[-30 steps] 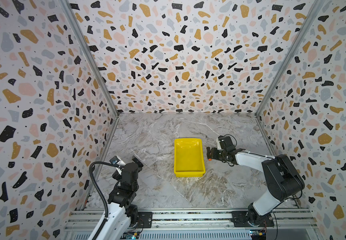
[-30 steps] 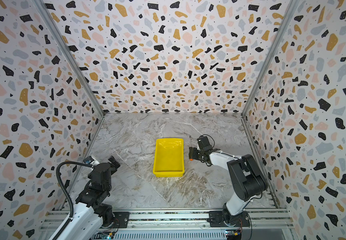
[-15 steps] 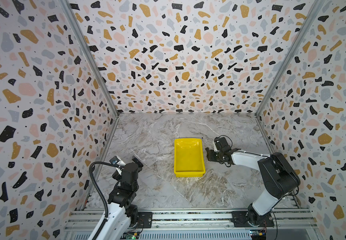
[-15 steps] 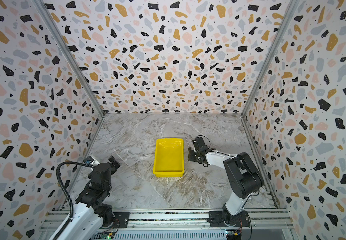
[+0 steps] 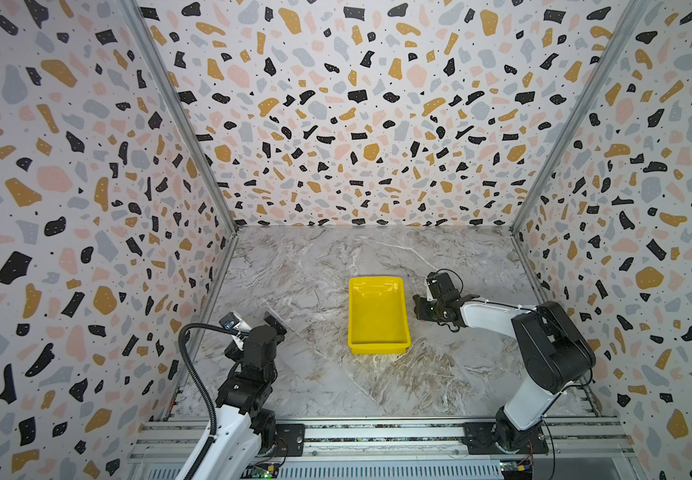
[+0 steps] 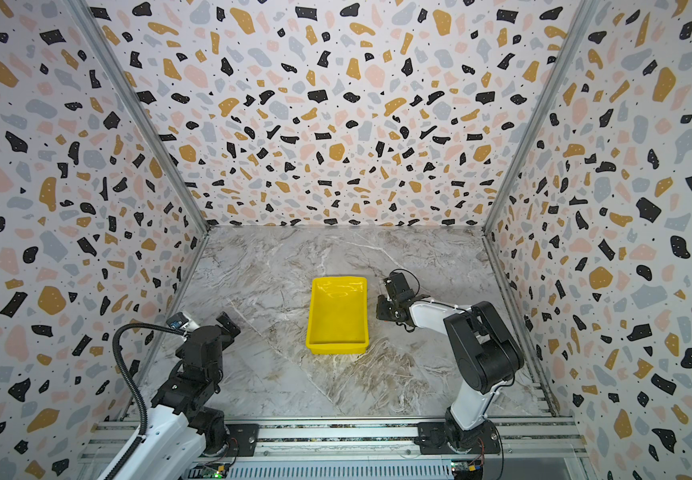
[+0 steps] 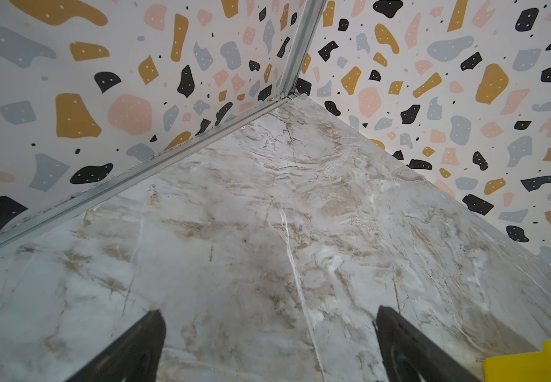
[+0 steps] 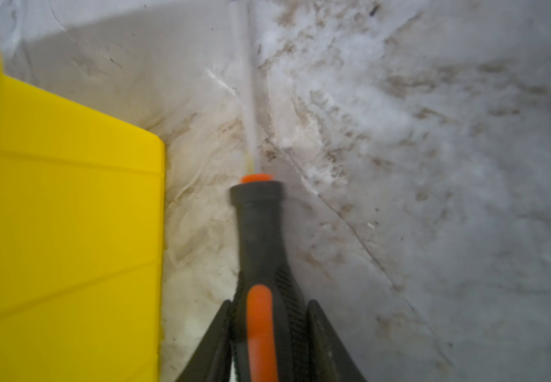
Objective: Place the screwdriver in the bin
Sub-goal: 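Lift the screwdriver with the right gripper and carry it over the yellow bin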
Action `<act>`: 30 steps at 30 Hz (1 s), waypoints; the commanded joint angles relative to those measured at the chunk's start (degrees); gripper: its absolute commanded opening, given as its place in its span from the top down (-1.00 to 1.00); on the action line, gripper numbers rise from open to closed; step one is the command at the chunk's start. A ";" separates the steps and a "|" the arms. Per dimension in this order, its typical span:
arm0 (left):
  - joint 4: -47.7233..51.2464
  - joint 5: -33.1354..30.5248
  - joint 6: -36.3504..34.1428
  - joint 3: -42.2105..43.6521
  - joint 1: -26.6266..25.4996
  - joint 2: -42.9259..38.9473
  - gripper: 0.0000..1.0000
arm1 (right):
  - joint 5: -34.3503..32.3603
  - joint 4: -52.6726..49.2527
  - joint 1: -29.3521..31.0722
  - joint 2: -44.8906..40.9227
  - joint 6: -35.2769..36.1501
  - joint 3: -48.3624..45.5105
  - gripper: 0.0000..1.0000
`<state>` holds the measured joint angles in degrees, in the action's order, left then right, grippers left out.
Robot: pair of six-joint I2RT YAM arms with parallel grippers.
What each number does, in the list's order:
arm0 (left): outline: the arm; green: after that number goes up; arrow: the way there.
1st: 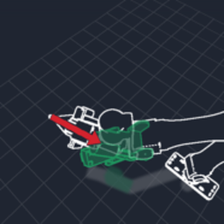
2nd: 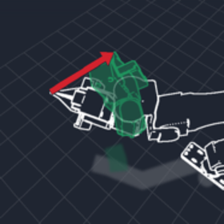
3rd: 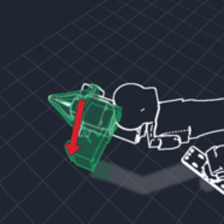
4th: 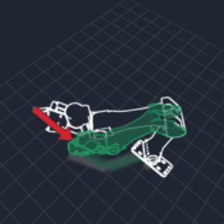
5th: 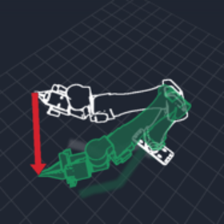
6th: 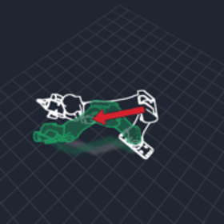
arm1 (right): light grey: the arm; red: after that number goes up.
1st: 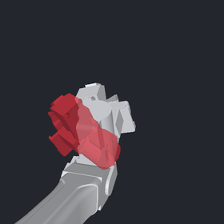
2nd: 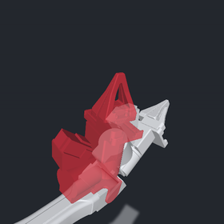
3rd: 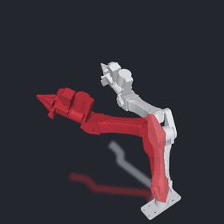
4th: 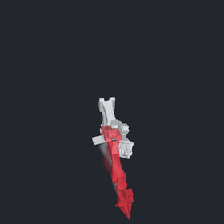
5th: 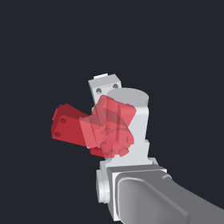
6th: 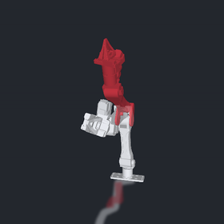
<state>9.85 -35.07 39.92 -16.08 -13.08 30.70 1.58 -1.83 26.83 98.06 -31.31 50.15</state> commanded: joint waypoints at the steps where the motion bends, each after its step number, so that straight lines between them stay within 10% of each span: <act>1: -1.39 -1.32 0.49 0.74 0.01 0.28 -1.00 | -3.22 -3.16 0.97 -3.67 0.25 -0.96 0.44; 18: -1.66 -1.31 0.61 0.79 -0.01 0.94 -1.00 | -6.21 -4.66 4.19 -32.29 -12.17 -8.37 0.63; 30: -1.53 -1.66 1.12 0.81 0.03 1.20 -1.00 | -15.35 11.09 25.82 -32.85 -26.55 -14.51 0.77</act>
<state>9.82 -35.31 40.40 -15.84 -13.08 31.90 -9.54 3.90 51.11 63.40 -54.37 33.98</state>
